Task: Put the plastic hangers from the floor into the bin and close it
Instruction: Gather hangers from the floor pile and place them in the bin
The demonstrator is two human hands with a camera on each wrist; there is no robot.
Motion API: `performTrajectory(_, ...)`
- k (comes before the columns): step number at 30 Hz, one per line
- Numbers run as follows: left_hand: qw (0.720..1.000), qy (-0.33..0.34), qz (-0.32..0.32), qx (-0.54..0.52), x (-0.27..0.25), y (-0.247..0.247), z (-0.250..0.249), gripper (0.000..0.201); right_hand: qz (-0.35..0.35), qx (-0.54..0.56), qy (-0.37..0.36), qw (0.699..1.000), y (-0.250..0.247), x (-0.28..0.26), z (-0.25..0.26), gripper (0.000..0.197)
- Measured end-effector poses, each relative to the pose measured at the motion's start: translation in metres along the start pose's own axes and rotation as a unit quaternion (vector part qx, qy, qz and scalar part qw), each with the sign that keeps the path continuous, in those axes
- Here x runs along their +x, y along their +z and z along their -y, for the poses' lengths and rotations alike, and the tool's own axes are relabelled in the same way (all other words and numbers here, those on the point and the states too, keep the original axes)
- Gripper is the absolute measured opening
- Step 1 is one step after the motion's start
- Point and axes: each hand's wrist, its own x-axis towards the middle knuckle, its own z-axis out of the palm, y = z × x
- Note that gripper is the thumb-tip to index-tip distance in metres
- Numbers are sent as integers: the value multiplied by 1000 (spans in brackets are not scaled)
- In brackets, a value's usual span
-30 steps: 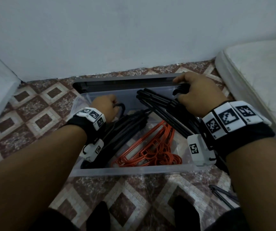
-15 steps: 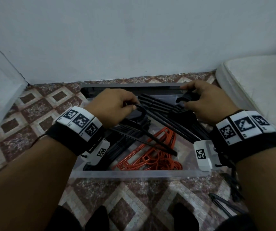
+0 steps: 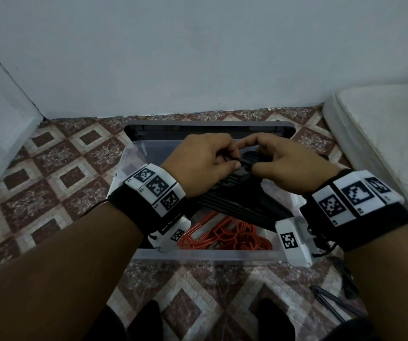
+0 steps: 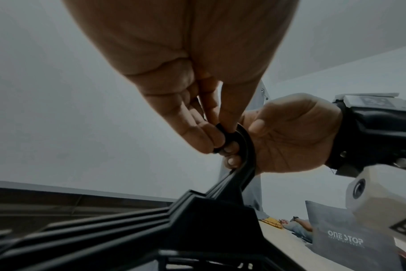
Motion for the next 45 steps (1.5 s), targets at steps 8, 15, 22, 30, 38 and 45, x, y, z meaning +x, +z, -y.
performTrajectory(8,998,-18,28,53,3,6,28,57,-85,-65,-41,993,8,-1,6,39)
performTrajectory(15,953,-17,175,247,0,16,59,78,-139,21,-75,987,3,2,5,40)
performTrajectory(22,962,24,47,267,11,11,49,27,-186,145,-104,966,-14,4,-5,45)
performTrajectory(30,979,-43,5,200,11,-19,55,8,-89,-290,74,950,-31,-9,-35,46)
performTrajectory(38,988,-51,-15,148,4,-18,70,11,-170,-331,44,927,-30,-1,-32,6)
performTrajectory(45,971,-80,-25,223,4,-31,89,12,-189,-306,65,931,-41,-5,-38,9)
